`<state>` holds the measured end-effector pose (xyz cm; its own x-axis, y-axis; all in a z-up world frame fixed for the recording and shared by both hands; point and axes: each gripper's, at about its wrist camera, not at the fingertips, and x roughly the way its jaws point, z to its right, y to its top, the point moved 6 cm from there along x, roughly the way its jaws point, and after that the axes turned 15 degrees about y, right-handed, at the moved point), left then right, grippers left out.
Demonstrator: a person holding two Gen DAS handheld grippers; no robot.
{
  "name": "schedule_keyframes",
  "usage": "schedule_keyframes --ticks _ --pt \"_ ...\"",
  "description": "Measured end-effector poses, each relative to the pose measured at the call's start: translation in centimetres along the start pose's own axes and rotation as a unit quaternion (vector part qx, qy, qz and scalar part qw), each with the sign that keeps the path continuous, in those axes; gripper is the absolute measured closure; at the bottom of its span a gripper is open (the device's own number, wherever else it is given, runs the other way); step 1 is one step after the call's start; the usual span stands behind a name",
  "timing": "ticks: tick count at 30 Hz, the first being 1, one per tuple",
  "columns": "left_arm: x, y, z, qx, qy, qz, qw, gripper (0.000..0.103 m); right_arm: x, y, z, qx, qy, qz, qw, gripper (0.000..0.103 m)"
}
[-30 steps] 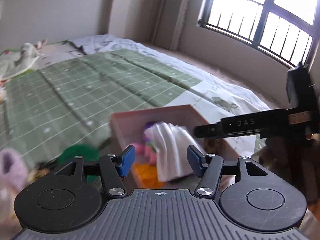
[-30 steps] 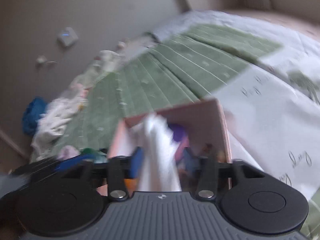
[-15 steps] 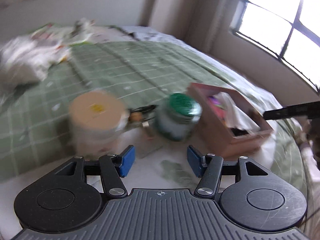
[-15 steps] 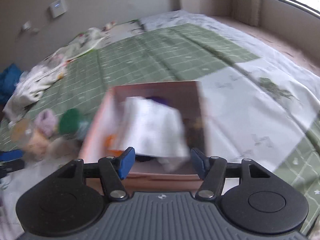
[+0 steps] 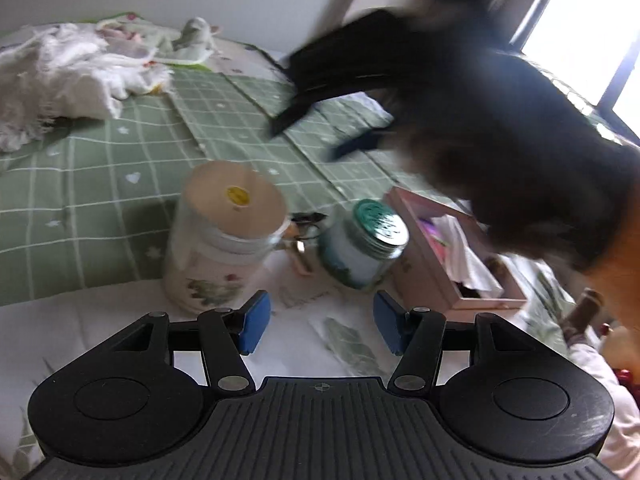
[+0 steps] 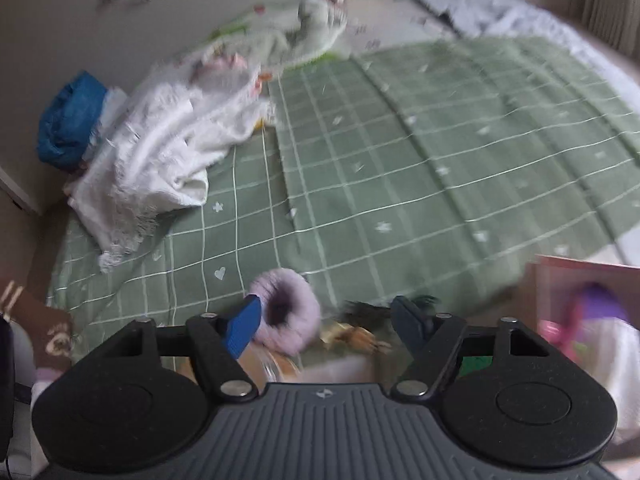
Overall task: Organize soft objects
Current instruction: 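Grasp the lilac scrunchie with the left gripper and lift it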
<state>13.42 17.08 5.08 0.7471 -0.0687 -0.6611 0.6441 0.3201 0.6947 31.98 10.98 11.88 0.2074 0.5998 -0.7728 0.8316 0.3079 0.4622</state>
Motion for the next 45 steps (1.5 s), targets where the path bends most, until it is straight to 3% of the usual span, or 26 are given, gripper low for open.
schedule_keyframes --ticks 3,8,11,13,15,17,20,23,28,30,32,34,38,41,43,44,45 --pt "-0.5 0.2 -0.2 -0.007 -0.01 -0.003 0.9999 0.041 4.8 0.7 -0.3 -0.006 -0.009 -0.053 0.999 0.057" --pt "-2.4 1.9 -2.4 -0.062 -0.013 0.025 0.9977 0.041 7.3 1.1 1.0 -0.029 -0.044 -0.104 0.993 0.057" --pt "-3.3 4.4 -3.5 -0.079 -0.013 0.04 0.996 0.041 7.7 0.4 2.2 -0.055 -0.08 -0.152 0.984 0.057" --pt "-3.7 7.3 -4.0 -0.077 -0.016 0.053 0.9955 0.041 7.4 0.1 3.0 -0.074 -0.094 -0.163 0.979 0.057" --pt "-2.7 10.3 -4.5 -0.037 0.019 0.058 0.9975 0.041 6.6 0.3 3.8 -0.073 -0.089 -0.151 0.982 0.057" --pt "0.5 13.0 -4.6 0.029 0.067 0.033 0.9968 0.041 5.3 0.6 4.6 -0.056 -0.072 -0.126 0.988 0.056" --pt "6.7 14.3 -5.3 0.051 0.086 -0.037 0.9943 0.041 3.2 0.3 5.5 -0.063 -0.068 -0.094 0.991 0.055" --pt "11.7 13.7 -5.6 0.073 0.11 -0.08 0.988 0.041 0.7 -0.7 6.0 -0.082 -0.058 -0.076 0.992 0.054" --pt "16.2 11.2 -5.7 0.069 0.068 -0.121 0.9879 0.051 -0.9 -2.0 6.3 -0.092 -0.003 -0.111 0.99 0.054" --pt "17.2 10.3 -5.9 0.087 0.068 -0.128 0.9856 0.052 -0.2 -1.5 5.9 -0.104 0.012 -0.125 0.987 0.051" --pt "17.3 9.8 -6.5 0.09 0.06 -0.132 0.9853 0.061 1.1 -0.9 5.0 -0.144 0.012 -0.143 0.979 0.047" --pt "17.2 9.7 -7.6 0.071 0.054 -0.132 0.9873 0.077 3.0 -0.7 4.3 -0.177 0.009 -0.171 0.969 0.047" --pt "17.7 9.4 -9.8 -0.001 0.024 -0.135 0.9906 0.081 7.5 -2.0 3.3 -0.233 -0.012 -0.233 0.944 0.047" --pt "17.7 9.5 -10.6 -0.032 0.011 -0.133 0.9905 0.082 10.5 -3.7 3.1 -0.294 -0.061 -0.255 0.919 0.047" --pt "17.4 9.7 -10.8 -0.037 0.014 -0.124 0.9914 0.082 11.1 -4.0 3.0 -0.301 -0.072 -0.251 0.917 0.048" --pt "17.2 9.8 -10.9 -0.038 0.016 -0.118 0.9921 0.082 10.9 -3.5 2.9 -0.291 -0.076 -0.24 0.923 0.063" --pt "16.9 9.9 -11.0 -0.04 0.017 -0.112 0.9928 0.082 10.4 -2.9 3.0 -0.275 -0.079 -0.23 0.93 0.087"
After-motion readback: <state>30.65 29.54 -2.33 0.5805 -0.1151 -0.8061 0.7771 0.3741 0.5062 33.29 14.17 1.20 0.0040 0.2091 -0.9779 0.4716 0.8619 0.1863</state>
